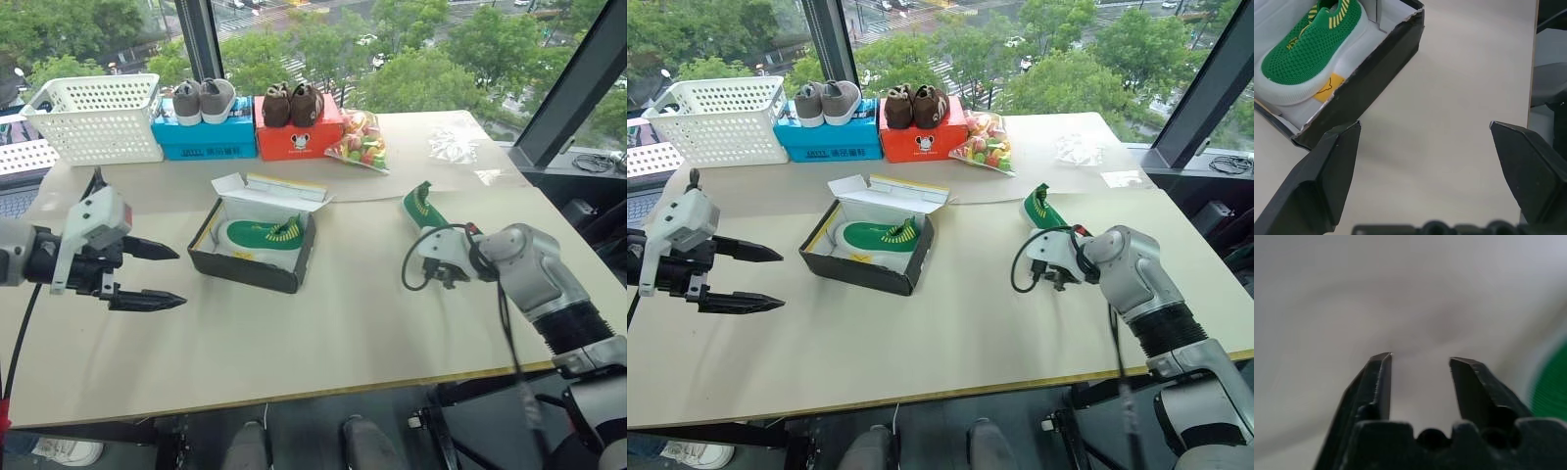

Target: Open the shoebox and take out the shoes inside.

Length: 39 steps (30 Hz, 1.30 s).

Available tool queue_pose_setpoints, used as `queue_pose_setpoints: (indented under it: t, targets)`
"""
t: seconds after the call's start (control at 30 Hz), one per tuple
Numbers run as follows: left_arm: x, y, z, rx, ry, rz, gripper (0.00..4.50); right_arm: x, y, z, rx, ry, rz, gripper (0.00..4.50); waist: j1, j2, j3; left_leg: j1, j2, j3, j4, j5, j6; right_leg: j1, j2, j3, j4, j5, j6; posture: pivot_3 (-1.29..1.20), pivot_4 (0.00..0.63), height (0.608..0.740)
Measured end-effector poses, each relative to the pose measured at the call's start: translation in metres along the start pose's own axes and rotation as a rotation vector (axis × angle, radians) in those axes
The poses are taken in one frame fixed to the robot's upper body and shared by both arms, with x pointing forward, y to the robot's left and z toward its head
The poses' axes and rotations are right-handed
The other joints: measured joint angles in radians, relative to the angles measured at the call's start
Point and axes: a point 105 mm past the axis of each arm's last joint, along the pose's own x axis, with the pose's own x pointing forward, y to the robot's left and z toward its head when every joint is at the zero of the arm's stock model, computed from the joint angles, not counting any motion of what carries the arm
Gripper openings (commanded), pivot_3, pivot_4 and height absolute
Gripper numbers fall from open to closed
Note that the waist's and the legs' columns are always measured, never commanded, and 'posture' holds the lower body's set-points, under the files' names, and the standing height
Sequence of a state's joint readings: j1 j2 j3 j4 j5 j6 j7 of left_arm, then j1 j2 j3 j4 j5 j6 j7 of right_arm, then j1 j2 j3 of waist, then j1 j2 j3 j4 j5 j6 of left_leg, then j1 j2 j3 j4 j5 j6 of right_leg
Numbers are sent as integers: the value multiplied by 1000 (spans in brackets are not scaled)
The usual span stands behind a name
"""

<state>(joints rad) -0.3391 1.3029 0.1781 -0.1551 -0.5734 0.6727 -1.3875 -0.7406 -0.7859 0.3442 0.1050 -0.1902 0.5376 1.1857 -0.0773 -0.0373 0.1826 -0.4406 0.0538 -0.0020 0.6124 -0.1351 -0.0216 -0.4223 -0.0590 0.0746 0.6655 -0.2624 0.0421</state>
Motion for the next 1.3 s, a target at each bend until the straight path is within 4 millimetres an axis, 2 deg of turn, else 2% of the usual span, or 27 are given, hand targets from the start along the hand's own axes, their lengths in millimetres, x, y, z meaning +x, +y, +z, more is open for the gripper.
queue_pose_setpoints:
  t: [0.07, 0.17, 0.23, 0.3, 0.33, 0.43, 0.5, 0.6, 0.7, 0.77, 0.93, 0.97, 1.03, 1.17, 1.2, 1.23, 1.3]
  targets:
    - [0, 0, -2, -9, 3, 0, 4500, -5, -1, 16, 17, -56, 19, 4106, 6, 1, 1, -1, 0, 0, 0, 0, 0, -1, 0, 0, 0, 0, 0, 0, 150, 740]
    - [-1, -1, -4, -19, 5, 5, 4500, -36, -22, 82, 36, -310, -6, 4106, 5, 3, 3, -1, 0, 0, 0, 0, 0, -2, 0, 0, 0, 0, 0, 0, 150, 740]
    - [-3, -2, -2, -8, 0, 11, 4500, -70, -30, 136, -44, -508, -34, 4106, 9, 2, 3, -1, 0, -1, -2, 0, 0, -1, 0, -2, 0, 0, -1, 0, 150, 740]
    - [-3, -2, -2, -9, 0, 14, 4500, -78, -28, 157, -103, -582, -32, 4106, 13, -1, 1, -1, 0, -1, -3, 0, 0, -1, 0, -3, -1, 0, -2, 0, 150, 740]
    - [-3, -2, -3, -14, 2, 15, 4500, -70, -25, 164, -135, -598, -17, 4106, 15, -3, 0, -1, 0, -1, -3, -1, 0, 0, 0, -3, -1, 0, -2, 0, 150, 740]
    - [-3, -3, -5, -19, 6, 18, 4500, -29, -16, 171, -153, -579, 57, 4106, 18, -4, 0, -3, 0, -1, 0, 0, -1, -1, -1, -3, -1, 0, -1, 0, 150, 740]
    - [-2, -3, -5, -20, 7, 19, 4500, -13, -14, 170, -147, -564, 78, 4106, 20, -3, 0, -3, 0, -1, 0, 0, -1, -1, -1, -3, -1, 1, -1, 0, 150, 740]
    - [-4, -3, -5, -26, 6, 35, 4500, 12, -29, 180, -137, -543, 45, 4106, 14, -3, 0, -3, 0, -1, -1, 0, -1, -2, 0, -3, 0, 1, -2, 0, 150, 740]
    - [-6, -7, -5, -24, 6, 41, 4500, 28, -39, 185, -98, -533, 25, 4106, 8, -3, 0, -4, 0, -1, -3, 0, -1, -3, -1, -3, -1, 1, -2, 0, 150, 740]
    - [-8, -9, -7, -40, 7, 50, 4500, 37, -42, 181, -68, -516, 17, 4106, 8, -3, 0, -4, 0, -2, -4, 0, -1, -3, -1, -3, -1, 1, -2, 0, 150, 740]
    - [-12, -11, -8, -48, 11, 73, 4500, 52, -40, 170, -24, -492, 44, 4106, 7, -3, 0, -3, 0, -2, -3, 0, -1, -2, 0, -3, 0, 1, -2, 0, 150, 740]
    - [-12, -12, -9, -46, 14, 73, 4500, 56, -37, 169, -14, -492, 61, 3608, 7, -3, 0, -2, 0, -2, -3, 0, -1, -2, 0, -3, 0, 1, -3, 0, 150, 740]
    - [-13, -12, -8, -45, 13, 77, 4500, 57, -35, 170, -8, -495, 73, 3435, 7, -3, 0, -2, 0, -2, -3, 0, -1, -2, 0, -3, 0, 1, -3, 0, 150, 740]
    - [-14, -14, -6, -42, 14, 90, 4500, 63, -30, 173, 9, -495, 100, 2029, 5, -3, 0, -2, 0, -2, -4, 0, -1, -2, 0, -3, 0, 1, -3, 0, 150, 740]
    - [-14, -14, -6, -43, 16, 88, 4500, 64, -28, 174, 12, -500, 110, 1807, 5, -3, 0, -2, 0, -2, -4, 0, -1, -2, 0, -3, 0, 1, -3, 0, 150, 740]
    - [-14, -15, -7, -47, 19, 87, 4500, 65, -25, 177, 31, -517, 128, 1288, 5, -3, 0, -2, 0, -2, -4, 0, -1, -2, 0, -3, 0, 1, -3, 0, 150, 740]
    - [-13, -15, -7, -48, 20, 91, 4500, 65, -24, 178, 43, -529, 142, 706, 6, -3, 0, -2, 0, -2, -4, 0, -1, -2, 0, -3, 0, 1, -3, 0, 150, 740]
